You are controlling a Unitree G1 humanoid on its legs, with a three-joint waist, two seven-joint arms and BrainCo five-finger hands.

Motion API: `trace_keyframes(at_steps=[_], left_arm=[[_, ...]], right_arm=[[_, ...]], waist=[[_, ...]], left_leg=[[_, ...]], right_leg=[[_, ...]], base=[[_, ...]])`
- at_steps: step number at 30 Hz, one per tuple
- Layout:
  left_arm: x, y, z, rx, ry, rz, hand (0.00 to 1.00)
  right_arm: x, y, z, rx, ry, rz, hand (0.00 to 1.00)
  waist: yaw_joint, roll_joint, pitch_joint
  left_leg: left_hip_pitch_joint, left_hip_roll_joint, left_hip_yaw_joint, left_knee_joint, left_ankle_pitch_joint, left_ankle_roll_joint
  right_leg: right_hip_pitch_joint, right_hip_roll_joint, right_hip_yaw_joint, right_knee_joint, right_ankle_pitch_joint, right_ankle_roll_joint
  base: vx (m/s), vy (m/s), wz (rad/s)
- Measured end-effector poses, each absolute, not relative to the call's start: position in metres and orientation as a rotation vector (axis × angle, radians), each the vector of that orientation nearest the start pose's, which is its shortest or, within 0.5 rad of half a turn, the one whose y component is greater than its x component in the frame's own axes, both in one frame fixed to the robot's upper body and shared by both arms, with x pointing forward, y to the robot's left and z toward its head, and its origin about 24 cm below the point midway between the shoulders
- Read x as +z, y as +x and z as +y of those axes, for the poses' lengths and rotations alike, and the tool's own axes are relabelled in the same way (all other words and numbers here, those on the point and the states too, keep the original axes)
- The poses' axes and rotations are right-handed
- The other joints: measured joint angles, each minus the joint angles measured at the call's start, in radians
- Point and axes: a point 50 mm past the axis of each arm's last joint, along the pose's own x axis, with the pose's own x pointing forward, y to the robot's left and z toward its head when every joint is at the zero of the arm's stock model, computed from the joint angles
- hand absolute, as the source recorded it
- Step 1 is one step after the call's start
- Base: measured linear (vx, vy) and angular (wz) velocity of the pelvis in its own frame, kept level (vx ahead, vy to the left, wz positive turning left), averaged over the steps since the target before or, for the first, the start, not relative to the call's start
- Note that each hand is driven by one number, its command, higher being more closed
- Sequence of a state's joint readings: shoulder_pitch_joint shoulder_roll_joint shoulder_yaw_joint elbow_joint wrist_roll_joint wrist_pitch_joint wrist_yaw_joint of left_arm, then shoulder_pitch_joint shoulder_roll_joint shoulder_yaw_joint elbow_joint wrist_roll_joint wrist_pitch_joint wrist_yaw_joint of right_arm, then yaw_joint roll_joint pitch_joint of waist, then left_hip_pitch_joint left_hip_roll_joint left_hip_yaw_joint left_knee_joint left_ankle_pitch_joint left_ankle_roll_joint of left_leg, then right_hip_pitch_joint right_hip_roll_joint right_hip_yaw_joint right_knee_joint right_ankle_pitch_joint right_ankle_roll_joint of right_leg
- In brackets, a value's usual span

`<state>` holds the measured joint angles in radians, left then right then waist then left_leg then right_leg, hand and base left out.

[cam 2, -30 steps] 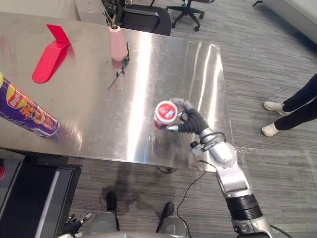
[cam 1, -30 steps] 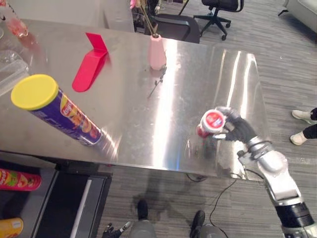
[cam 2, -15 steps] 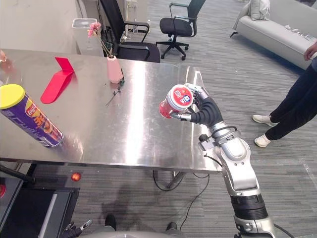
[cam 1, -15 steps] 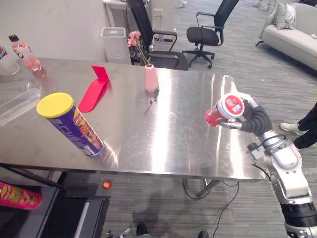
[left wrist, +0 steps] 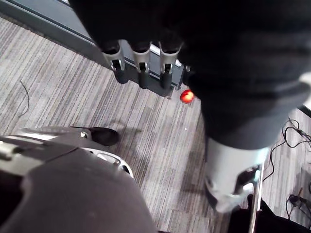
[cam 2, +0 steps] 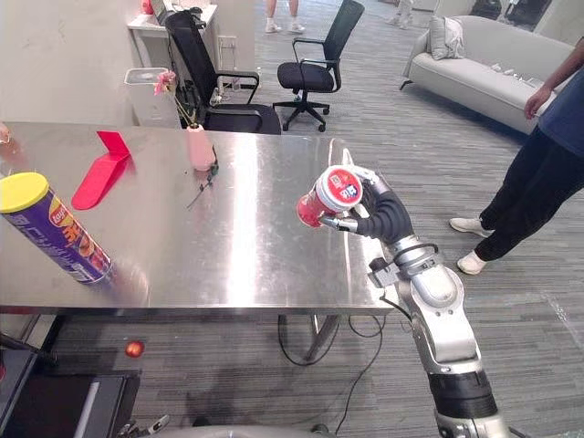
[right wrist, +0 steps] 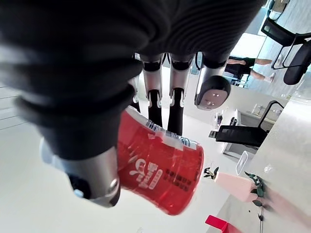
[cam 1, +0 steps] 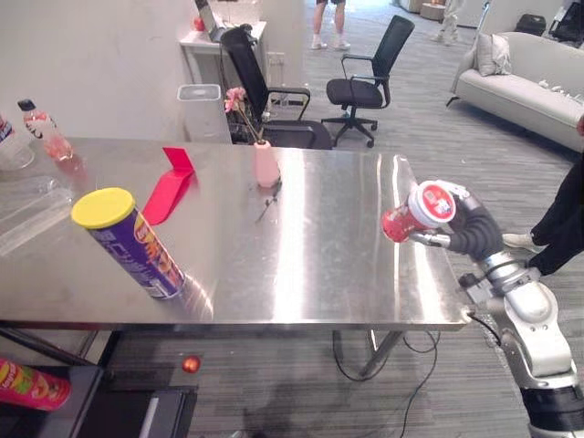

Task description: Put the gum and the chips on the shelf.

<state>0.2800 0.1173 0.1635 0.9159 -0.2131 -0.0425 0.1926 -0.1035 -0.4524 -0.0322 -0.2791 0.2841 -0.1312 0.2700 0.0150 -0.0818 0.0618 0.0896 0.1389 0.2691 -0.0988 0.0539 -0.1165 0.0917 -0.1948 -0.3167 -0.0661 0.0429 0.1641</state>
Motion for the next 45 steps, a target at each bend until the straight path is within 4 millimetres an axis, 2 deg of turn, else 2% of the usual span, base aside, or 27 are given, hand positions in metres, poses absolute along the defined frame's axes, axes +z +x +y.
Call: trace_keyframes(at_steps=[6, 11, 13, 14, 15, 16, 17, 18, 19, 20, 22, 23, 25, 28, 30, 32, 33, 34, 35, 36, 38, 39, 40, 41, 42, 43, 45], left_arm=[[-0.156, 0.035, 0.234, 0.586, -0.048, 1.135, 0.0], [-0.155, 0.036, 0.236, 0.636, -0.059, 1.129, 0.0], [-0.156, 0.036, 0.232, 0.669, -0.094, 1.118, 0.0], [-0.156, 0.035, 0.23, 0.68, -0.109, 1.112, 0.0], [-0.156, 0.035, 0.226, 0.681, -0.12, 1.108, 0.0], [-0.156, 0.037, 0.222, 0.688, -0.152, 1.094, 0.0], [-0.156, 0.038, 0.222, 0.693, -0.164, 1.083, 0.0], [-0.155, 0.041, 0.221, 0.687, -0.166, 1.071, 0.0], [-0.155, 0.045, 0.221, 0.679, -0.172, 1.063, 0.0], [-0.157, 0.033, 0.22, 0.673, -0.181, 1.107, 0.0], [-0.159, 0.019, 0.219, 0.677, -0.183, 1.141, 0.0], [-0.16, 0.006, 0.221, 0.704, -0.185, 1.175, 0.0], [-0.161, -0.005, 0.223, 0.736, -0.189, 1.21, 0.0], [-0.161, -0.003, 0.225, 0.745, -0.191, 1.205, 0.0], [-0.161, 0.0, 0.221, 0.729, -0.193, 1.189, 0.0], [-0.161, 0.001, 0.219, 0.711, -0.186, 1.183, 0.0], [-0.161, 0.002, 0.218, 0.706, -0.178, 1.174, 0.0], [-0.161, 0.001, 0.218, 0.698, -0.172, 1.172, 0.0], [-0.161, 0.001, 0.218, 0.685, -0.16, 1.168, 0.0], [-0.16, 0.002, 0.218, 0.678, -0.157, 1.165, 0.0], [-0.161, 0.003, 0.215, 0.67, -0.154, 1.161, 0.0], [-0.16, 0.004, 0.216, 0.666, -0.15, 1.156, 0.0], [-0.159, 0.009, 0.217, 0.646, -0.125, 1.139, 0.0], [-0.158, 0.01, 0.218, 0.641, -0.12, 1.133, 0.0], [-0.157, 0.019, 0.222, 0.621, -0.098, 1.113, 0.0], [-0.155, 0.029, 0.228, 0.61, -0.082, 1.092, 0.0], [-0.154, 0.036, 0.233, 0.607, -0.074, 1.091, 0.0]], right_arm=[[0.141, 0.248, -0.195, 0.345, -0.215, -0.406, 1.0], [0.136, 0.256, -0.183, 0.365, -0.168, -0.403, 1.0], [0.145, 0.268, -0.172, 0.394, -0.164, -0.431, 1.0], [0.149, 0.274, -0.169, 0.4, -0.166, -0.444, 1.0], [0.151, 0.278, -0.17, 0.393, -0.168, -0.444, 1.0], [0.149, 0.281, -0.174, 0.371, -0.17, -0.434, 1.0], [0.147, 0.283, -0.178, 0.354, -0.172, -0.421, 1.0], [0.143, 0.283, -0.185, 0.326, -0.179, -0.4, 1.0], [0.14, 0.279, -0.2, 0.267, -0.187, -0.385, 1.0], [0.134, 0.273, -0.213, 0.208, -0.178, -0.367, 1.0], [0.132, 0.267, -0.219, 0.177, -0.184, -0.359, 1.0], [0.129, 0.258, -0.229, 0.135, -0.19, -0.357, 1.0], [0.129, 0.25, -0.239, 0.1, -0.205, -0.351, 1.0], [0.13, 0.248, -0.242, 0.088, -0.207, -0.353, 1.0], [0.128, 0.245, -0.244, 0.07, -0.213, -0.349, 1.0], [0.124, 0.242, -0.249, 0.033, -0.229, -0.336, 1.0], [0.123, 0.242, -0.251, 0.01, -0.222, -0.337, 1.0], [0.124, 0.241, -0.251, -0.002, -0.232, -0.343, 1.0], [0.123, 0.239, -0.251, -0.021, -0.246, -0.353, 1.0], [0.122, 0.238, -0.252, -0.023, -0.248, -0.355, 1.0], [0.121, 0.236, -0.253, -0.028, -0.254, -0.353, 1.0], [0.12, 0.234, -0.255, -0.034, -0.264, -0.348, 1.0], [0.12, 0.233, -0.257, -0.045, -0.286, -0.346, 1.0], [0.12, 0.232, -0.258, -0.048, -0.289, -0.346, 1.0], [0.12, 0.229, -0.261, -0.06, -0.299, -0.344, 1.0], [0.121, 0.225, -0.263, -0.073, -0.307, -0.347, 1.0], [0.126, 0.221, -0.264, -0.09, -0.314, -0.367, 1.0]], waist=[[0.004, -0.001, -0.015], [0.017, -0.005, -0.011], [0.031, 0.008, 0.007], [0.045, 0.026, 0.023], [0.055, 0.045, 0.034], [0.054, 0.063, 0.045], [0.055, 0.063, 0.048], [0.052, 0.061, 0.049], [0.046, 0.051, 0.056], [0.048, 0.051, 0.058], [0.041, 0.049, 0.058], [0.024, 0.054, 0.056], [0.007, 0.075, 0.045], [-0.016, 0.071, 0.031], [-0.032, 0.068, 0.028], [-0.037, 0.067, 0.029], [-0.034, 0.064, 0.032], [-0.03, 0.053, 0.04], [-0.014, 0.056, 0.041], [-0.011, 0.058, 0.042], [-0.008, 0.071, 0.052], [-0.008, 0.073, 0.057], [-0.011, 0.086, 0.07], [-0.012, 0.085, 0.075], [-0.017, 0.081, 0.083], [-0.021, 0.076, 0.094], [-0.034, 0.064, 0.099]], left_leg=[[-0.001, 0.004, -0.021, 0.0, -0.007, -0.011], [-0.072, 0.02, -0.12, 0.069, 0.0, -0.011], [-0.142, 0.027, -0.174, 0.152, -0.009, -0.013], [-0.156, 0.032, -0.174, 0.175, -0.009, -0.012], [-0.171, 0.032, -0.163, 0.193, 0.003, 0.003], [-0.214, 0.023, -0.11, 0.227, 0.045, 0.046], [-0.229, 0.012, -0.064, 0.225, 0.086, 0.068], [-0.238, -0.015, -0.012, 0.18, 0.18, 0.091], [-0.24, -0.016, 0.138, 0.205, 0.15, 0.141], [-0.227, 0.015, 0.329, 0.435, -0.034, 0.237], [-0.188, 0.039, 0.406, 0.565, -0.121, 0.222], [-0.126, 0.08, 0.435, 0.63, -0.17, 0.193], [-0.077, 0.11, 0.427, 0.559, -0.167, 0.159], [-0.071, 0.031, 0.451, 0.401, -0.169, 0.146], [-0.052, -0.02, 0.4, 0.259, -0.154, 0.122], [-0.03, -0.055, 0.375, 0.15, -0.127, 0.12], [-0.013, -0.079, 0.369, 0.098, -0.1, 0.125], [-0.002, -0.092, 0.368, 0.075, -0.096, 0.125], [0.011, -0.115, 0.358, 0.063, -0.096, 0.127], [0.013, -0.122, 0.349, 0.062, -0.098, 0.13], [0.016, -0.138, 0.327, 0.044, -0.118, 0.147], [0.014, -0.148, 0.301, 0.031, -0.124, 0.152], [0.012, -0.152, 0.263, 0.028, -0.127, 0.156], [0.009, -0.151, 0.253, 0.028, -0.127, 0.158], [-0.01, -0.151, 0.19, 0.031, -0.128, 0.161], [-0.026, -0.148, 0.134, 0.031, -0.122, 0.168], [-0.036, -0.151, 0.072, 0.032, -0.116, 0.175]], right_leg=[[-0.004, -0.003, -0.021, 0.043, -0.028, -0.014], [0.0, 0.003, -0.112, 0.092, -0.064, -0.019], [0.008, 0.01, -0.161, 0.087, -0.064, -0.019], [0.027, 0.015, -0.19, 0.087, -0.067, -0.023], [0.047, 0.018, -0.223, 0.096, -0.074, -0.028], [0.056, 0.006, -0.28, 0.124, -0.1, -0.037], [0.062, -0.002, -0.312, 0.137, -0.117, -0.046], [0.076, -0.013, -0.367, 0.141, -0.137, -0.066], [0.095, -0.05, -0.459, 0.148, -0.141, -0.078], [0.107, -0.096, -0.519, 0.177, -0.146, -0.072], [0.11, -0.127, -0.538, 0.182, -0.145, -0.074], [0.115, -0.143, -0.563, 0.183, -0.144, -0.074], [0.102, -0.145, -0.594, 0.208, -0.139, -0.064], [0.086, -0.158, -0.646, 0.204, -0.087, -0.028], [0.088, -0.157, -0.683, 0.21, -0.076, -0.023], [0.087, -0.167, -0.705, 0.243, -0.074, -0.024], [0.086, -0.193, -0.718, 0.282, -0.072, -0.027], [0.085, -0.215, -0.719, 0.316, -0.071, -0.028], [0.085, -0.256, -0.719, 0.369, -0.066, -0.035], [0.085, -0.268, -0.719, 0.388, -0.059, -0.045], [0.082, -0.303, -0.721, 0.456, -0.029, -0.087], [0.069, -0.327, -0.712, 0.501, -0.001, -0.127], [0.035, -0.344, -0.636, 0.56, 0.047, -0.198], [0.022, -0.343, -0.603, 0.574, 0.048, -0.208], [-0.033, -0.303, -0.453, 0.612, 0.021, -0.228], [-0.078, -0.226, -0.295, 0.625, -0.038, -0.19], [-0.11, -0.125, -0.138, 0.618, -0.114, -0.145]], base=[[0.0, -0.001, 0.1], [0.0, -0.038, 0.51], [-0.06, -0.039, 0.7], [-0.09, -0.038, 0.84], [-0.12, -0.028, 1.26], [-0.12, -0.005, 1.33], [-0.22, 0.009, 1.68], [-0.25, 0.074, 1.82], [-0.26, 0.093, 2.09], [-0.18, 0.087, 1.58], [-0.12, 0.05, 0.77], [-0.12, 0.097, 0.83], [-0.06, 0.154, 0.78], [-0.02, 0.167, 0.68], [-0.06, 0.156, 0.77], [-0.09, 0.154, 0.62], [-0.08, 0.12, 0.43], [-0.07, 0.147, 0.43], [-0.04, 0.127, 0.27], [-0.02, 0.132, 0.28], [-0.02, 0.159, 0.35], [0.0, 0.279, 0.6], [0.02, 0.201, 0.55], [0.05, 0.174, 0.77], [0.06, 0.107, 0.95], [0.07, 0.124, 1.12], [0.07, 0.074, 1.04]])
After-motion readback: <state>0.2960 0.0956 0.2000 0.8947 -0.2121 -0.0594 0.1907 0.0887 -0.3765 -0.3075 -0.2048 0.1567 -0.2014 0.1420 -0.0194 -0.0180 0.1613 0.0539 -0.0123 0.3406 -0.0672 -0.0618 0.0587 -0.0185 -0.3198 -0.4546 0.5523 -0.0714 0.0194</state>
